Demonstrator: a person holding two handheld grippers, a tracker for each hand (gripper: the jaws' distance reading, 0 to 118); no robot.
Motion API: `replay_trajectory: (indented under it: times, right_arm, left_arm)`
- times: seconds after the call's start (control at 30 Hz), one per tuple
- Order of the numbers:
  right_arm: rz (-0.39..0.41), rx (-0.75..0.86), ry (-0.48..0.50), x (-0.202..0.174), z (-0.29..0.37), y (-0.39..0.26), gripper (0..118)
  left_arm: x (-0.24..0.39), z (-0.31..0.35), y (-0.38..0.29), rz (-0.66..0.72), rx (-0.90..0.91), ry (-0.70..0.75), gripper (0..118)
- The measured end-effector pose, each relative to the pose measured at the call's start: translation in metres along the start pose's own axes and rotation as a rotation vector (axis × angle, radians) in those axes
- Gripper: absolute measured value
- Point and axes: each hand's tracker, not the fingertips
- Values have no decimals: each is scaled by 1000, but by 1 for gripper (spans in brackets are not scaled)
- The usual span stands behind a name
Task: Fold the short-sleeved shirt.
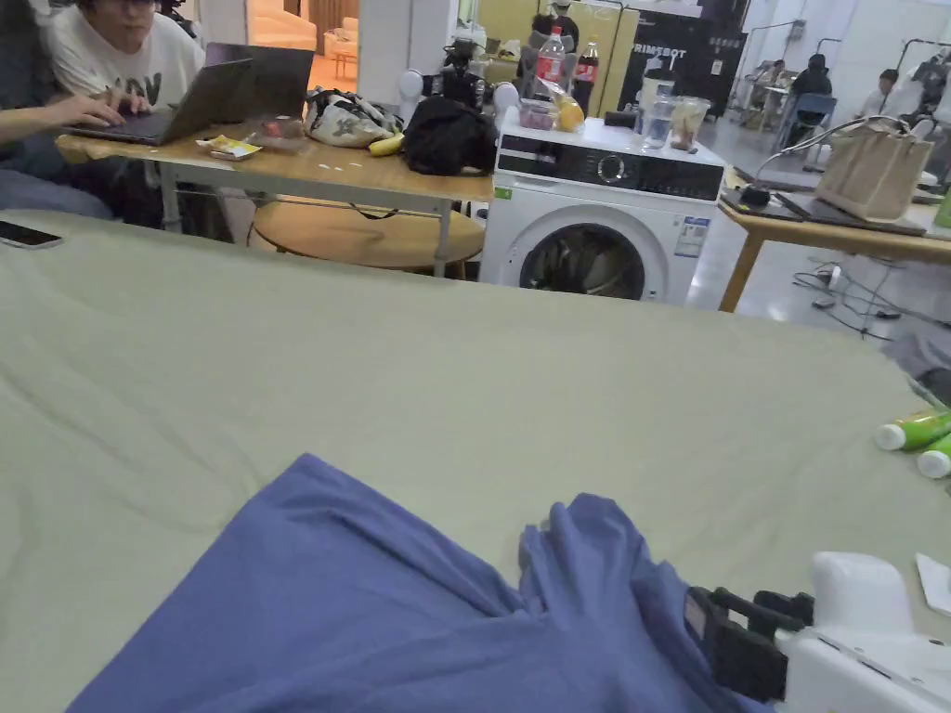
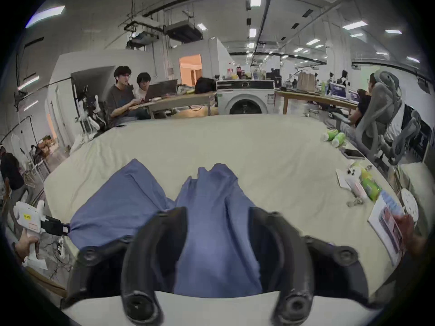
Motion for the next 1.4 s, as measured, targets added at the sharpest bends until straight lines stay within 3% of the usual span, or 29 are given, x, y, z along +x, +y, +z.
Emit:
replay_trajectory:
  times: [0.17, 0.33, 0.37, 0.4, 0.43, 0.5, 0.63, 0.8, 0.93, 1.23, 1.4]
  right_arm:
    - [-31, -177, 55, 34, -78, 30, 60]
    - [41, -457, 62, 45, -177, 41, 60]
    - [33, -464, 50, 46, -189, 41, 55]
    - [26, -456, 45, 47, -199, 42, 37]
    - [12, -463, 44, 47, -205, 40, 0]
    - [-23, -527, 65, 48, -217, 38, 0]
    - [57, -526, 40, 39, -210, 35, 0]
    - [75, -380, 40, 39, -163, 60, 0]
    - [74, -216, 67, 46, -102, 98, 0]
    - [41, 179, -25, 56, 24, 201, 0]
    - [104, 321, -148, 57, 57, 251, 0]
  left_arm:
    - [5, 1, 2, -34, -18, 12, 2]
    - [8, 5, 2, -20, -25, 17, 2]
    - [8, 5, 3, -18, -26, 23, 2]
    - [9, 6, 2, -15, -27, 25, 2]
    - [10, 6, 2, -13, -26, 28, 2]
    - [9, 5, 1, -4, -26, 27, 2]
    - [4, 4, -2, 9, -4, 18, 2]
    - [-6, 17, -4, 85, 93, -62, 2]
    - [0, 70, 9, 156, 352, -151, 2]
    - [64, 155, 144, -112, 670, -184, 2]
    - [97, 176, 234, -193, 810, -177, 2]
